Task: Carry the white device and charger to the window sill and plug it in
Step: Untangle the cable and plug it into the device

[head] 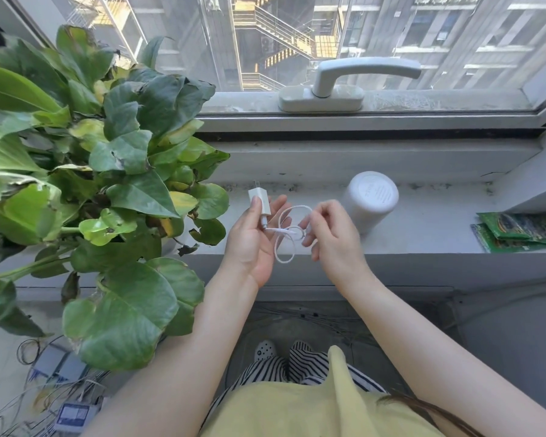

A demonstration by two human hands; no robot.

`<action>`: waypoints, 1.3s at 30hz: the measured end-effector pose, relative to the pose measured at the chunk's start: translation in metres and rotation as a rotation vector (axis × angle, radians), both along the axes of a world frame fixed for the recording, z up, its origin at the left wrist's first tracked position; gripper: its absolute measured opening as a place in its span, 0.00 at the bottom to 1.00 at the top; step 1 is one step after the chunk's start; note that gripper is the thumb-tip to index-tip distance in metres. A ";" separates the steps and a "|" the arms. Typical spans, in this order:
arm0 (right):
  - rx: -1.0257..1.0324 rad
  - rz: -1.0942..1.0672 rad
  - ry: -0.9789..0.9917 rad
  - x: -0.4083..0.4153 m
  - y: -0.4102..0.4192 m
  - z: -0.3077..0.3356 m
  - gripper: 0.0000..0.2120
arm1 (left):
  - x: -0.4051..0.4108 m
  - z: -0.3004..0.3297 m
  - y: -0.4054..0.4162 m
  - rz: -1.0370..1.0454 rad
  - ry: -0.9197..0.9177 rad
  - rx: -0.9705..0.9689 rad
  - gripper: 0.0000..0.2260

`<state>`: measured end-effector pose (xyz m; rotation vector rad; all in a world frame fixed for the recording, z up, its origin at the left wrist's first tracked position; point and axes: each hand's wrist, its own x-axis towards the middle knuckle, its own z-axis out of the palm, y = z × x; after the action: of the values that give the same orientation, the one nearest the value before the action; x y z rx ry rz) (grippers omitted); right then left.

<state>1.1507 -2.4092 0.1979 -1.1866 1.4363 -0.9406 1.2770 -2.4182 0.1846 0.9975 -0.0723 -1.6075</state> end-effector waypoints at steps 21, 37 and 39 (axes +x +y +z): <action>-0.112 0.095 -0.580 -0.018 -0.010 0.031 0.07 | 0.013 -0.001 0.000 0.009 -0.275 0.037 0.17; 0.150 0.161 -0.176 -0.001 0.010 -0.009 0.15 | -0.001 0.011 -0.005 0.008 -0.045 -0.124 0.16; 0.138 0.152 -0.183 0.000 0.010 -0.007 0.14 | 0.000 0.008 -0.006 0.015 -0.059 -0.114 0.16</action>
<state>1.1506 -2.3991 0.1906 -1.0636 1.2270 -0.8094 1.2771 -2.4238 0.1928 0.9548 -0.1939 -1.5433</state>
